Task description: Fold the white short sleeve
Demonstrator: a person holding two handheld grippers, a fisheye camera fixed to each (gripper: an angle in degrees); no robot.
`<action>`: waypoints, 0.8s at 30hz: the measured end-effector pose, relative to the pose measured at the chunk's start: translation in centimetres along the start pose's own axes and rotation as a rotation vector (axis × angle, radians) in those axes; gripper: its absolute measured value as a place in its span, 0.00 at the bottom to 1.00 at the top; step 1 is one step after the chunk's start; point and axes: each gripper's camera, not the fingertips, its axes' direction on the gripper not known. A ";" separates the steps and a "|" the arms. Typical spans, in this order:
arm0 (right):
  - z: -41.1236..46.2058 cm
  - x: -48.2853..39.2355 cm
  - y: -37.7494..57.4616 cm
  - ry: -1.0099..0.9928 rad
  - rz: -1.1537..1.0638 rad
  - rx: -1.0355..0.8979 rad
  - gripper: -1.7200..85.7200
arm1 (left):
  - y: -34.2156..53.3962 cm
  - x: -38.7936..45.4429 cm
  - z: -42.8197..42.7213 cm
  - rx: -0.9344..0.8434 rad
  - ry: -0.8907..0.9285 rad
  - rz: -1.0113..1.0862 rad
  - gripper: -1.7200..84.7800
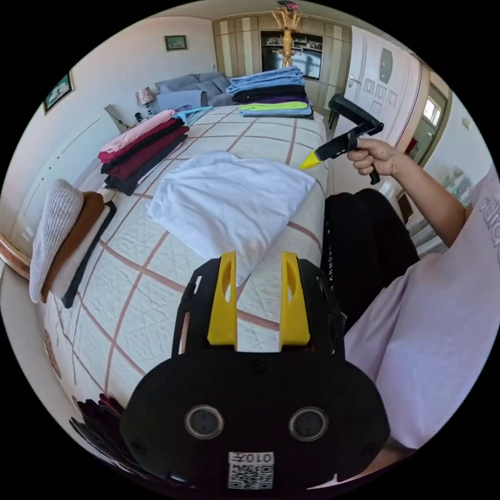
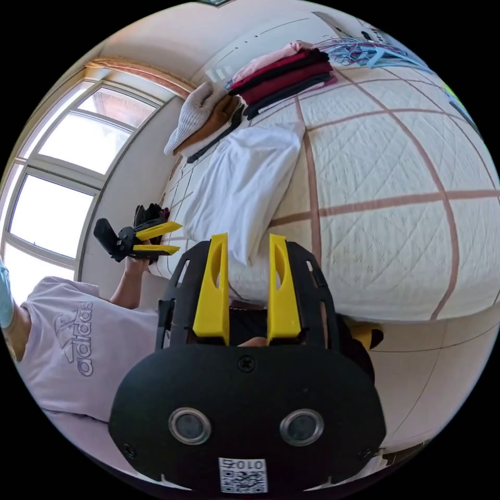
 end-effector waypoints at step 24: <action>2.8 11.9 -0.1 -0.367 0.157 -0.007 0.09 | 7.2 -6.1 -1.9 0.233 0.587 -0.394 0.17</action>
